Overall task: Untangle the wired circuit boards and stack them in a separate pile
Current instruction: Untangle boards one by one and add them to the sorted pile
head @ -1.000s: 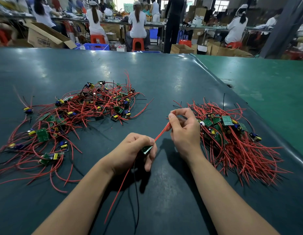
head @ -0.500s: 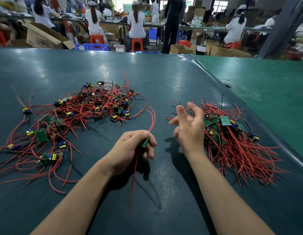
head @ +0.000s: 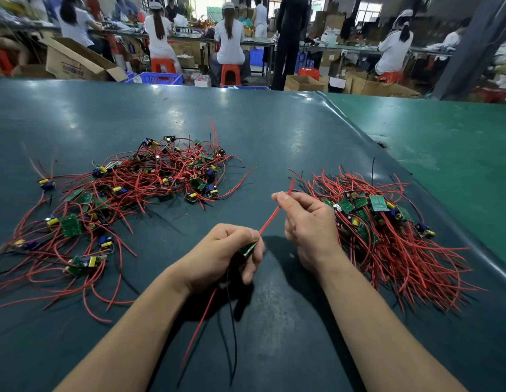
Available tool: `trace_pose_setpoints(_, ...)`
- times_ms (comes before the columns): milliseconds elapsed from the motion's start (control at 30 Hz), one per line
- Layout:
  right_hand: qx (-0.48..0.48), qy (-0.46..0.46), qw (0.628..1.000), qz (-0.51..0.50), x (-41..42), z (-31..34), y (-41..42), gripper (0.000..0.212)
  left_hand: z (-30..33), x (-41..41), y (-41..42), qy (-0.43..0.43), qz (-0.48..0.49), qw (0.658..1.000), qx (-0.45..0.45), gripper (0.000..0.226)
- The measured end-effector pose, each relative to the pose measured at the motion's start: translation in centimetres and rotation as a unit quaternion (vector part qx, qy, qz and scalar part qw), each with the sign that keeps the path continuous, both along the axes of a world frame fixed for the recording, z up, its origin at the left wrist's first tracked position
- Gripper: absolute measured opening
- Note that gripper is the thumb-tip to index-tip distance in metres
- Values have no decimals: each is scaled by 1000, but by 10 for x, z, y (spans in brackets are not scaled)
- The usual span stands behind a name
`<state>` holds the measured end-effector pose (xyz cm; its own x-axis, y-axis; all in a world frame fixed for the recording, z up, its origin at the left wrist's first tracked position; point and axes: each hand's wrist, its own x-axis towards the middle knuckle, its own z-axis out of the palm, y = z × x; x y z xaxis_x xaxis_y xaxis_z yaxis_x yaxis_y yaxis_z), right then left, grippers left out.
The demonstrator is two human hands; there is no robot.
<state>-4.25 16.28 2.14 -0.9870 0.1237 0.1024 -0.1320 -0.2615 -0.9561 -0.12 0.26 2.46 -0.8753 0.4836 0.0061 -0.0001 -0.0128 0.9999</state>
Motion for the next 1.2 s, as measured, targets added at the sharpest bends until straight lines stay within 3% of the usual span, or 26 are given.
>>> trace_pose_setpoints(100, -55, 3, 996, -72, -6, 0, 1, 21, 0, 0, -1, 3, -30, 999, 25, 37)
trace_pose_setpoints(167, -78, -1, 990, -116, -8, -2, 6, 23, -2, -1, 0, -9, 1, 997, 75, 29)
trace_pose_setpoints(200, -52, 3, 991, -122, -8, -3, 7, 20, -3, -2, 1, -32, 28, 992, 122, 21)
trace_pose_setpoints(267, 113, 37, 989, -84, -1, -6, 4, 9, -3, -7, 1, -78, 75, 969, 222, 13)
trace_pose_setpoints(333, 269, 97, 958, 16, 9, -10, -7, 26, -1, -12, -1, -91, 107, 946, 291, 9)
trace_pose_setpoints(400, 287, 135, 945, 83, 14, -12, -15, 42, 0, -15, -4, -89, 136, 931, 326, 9)
trace_pose_setpoints(533, 229, 85, 962, 123, 20, -13, -20, 64, 0, -18, -4, -61, 200, 931, 299, 27)
trace_pose_setpoints(600, 239, 69, 958, 143, 25, -12, -23, 48, 0, -17, 0, -49, 205, 937, 280, 28)
trace_pose_setpoints(733, 100, -21, 983, 152, 25, 0, -22, 25, -1, -17, 4, -39, 193, 942, 271, 24)
trace_pose_setpoints(800, 158, 11, 978, 138, 28, 0, -20, 16, -2, -16, 4, -41, 190, 945, 262, 23)
trace_pose_setpoints(900, 364, 124, 922, 49, 34, -8, -24, 37, -4, -17, 7, -21, 189, 951, 243, 20)
trace_pose_setpoints(1000, 372, 180, 910, -1, 36, -6, -28, 36, -6, -17, 8, 10, 193, 947, 257, 20)
trace_pose_setpoints(1100, 442, 222, 868, -52, 35, -1, -26, 30, -10, -19, 7, 52, 231, 953, 191, 24)
trace_pose_setpoints(1200, 481, 210, 834, -168, 32, 8, -16, 34, -11, -21, 5, 69, 271, 951, 136, 26)
